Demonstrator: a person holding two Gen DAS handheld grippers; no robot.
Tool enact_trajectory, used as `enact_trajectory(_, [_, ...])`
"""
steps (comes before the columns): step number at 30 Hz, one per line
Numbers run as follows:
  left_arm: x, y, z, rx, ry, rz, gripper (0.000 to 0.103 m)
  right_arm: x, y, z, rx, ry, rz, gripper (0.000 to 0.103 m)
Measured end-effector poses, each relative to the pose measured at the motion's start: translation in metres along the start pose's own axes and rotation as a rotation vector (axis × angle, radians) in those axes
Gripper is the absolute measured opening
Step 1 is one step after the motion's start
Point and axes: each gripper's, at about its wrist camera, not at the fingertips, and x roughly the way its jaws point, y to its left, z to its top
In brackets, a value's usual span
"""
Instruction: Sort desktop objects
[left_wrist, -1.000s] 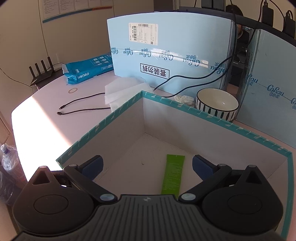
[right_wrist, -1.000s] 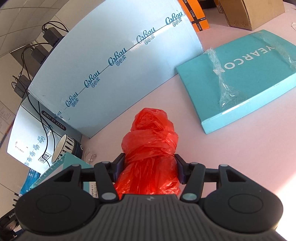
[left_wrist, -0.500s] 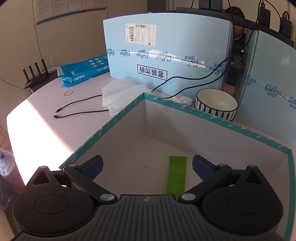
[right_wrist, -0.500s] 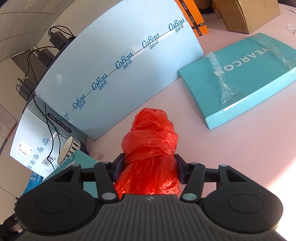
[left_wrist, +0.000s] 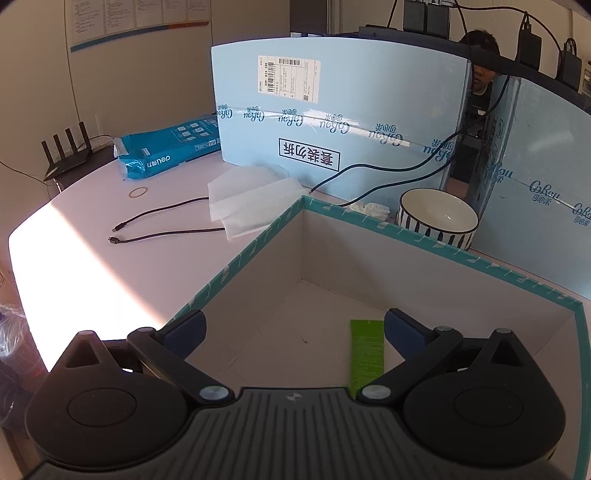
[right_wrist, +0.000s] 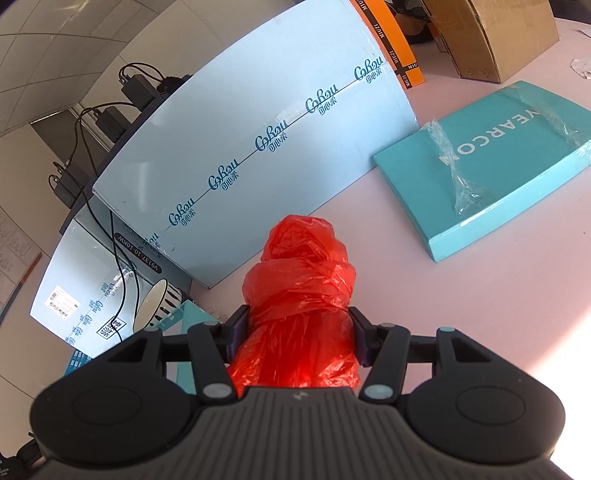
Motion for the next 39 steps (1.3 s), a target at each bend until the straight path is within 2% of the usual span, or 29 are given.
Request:
enact_trajectory(20, [-0.004, 0.025, 0.003, -0.004, -0.045, -0.007, 0.103, -0.007, 0.041, -0.002, -0.044, -0.065, 0.083, 0.058])
enact_trajectory(39, [-0.007, 0.049, 0.002, -0.013, -0.057, 0.019, 0.103, 0.000, 0.086, -0.025, -0.126, -0.015, 0.178, 0.058])
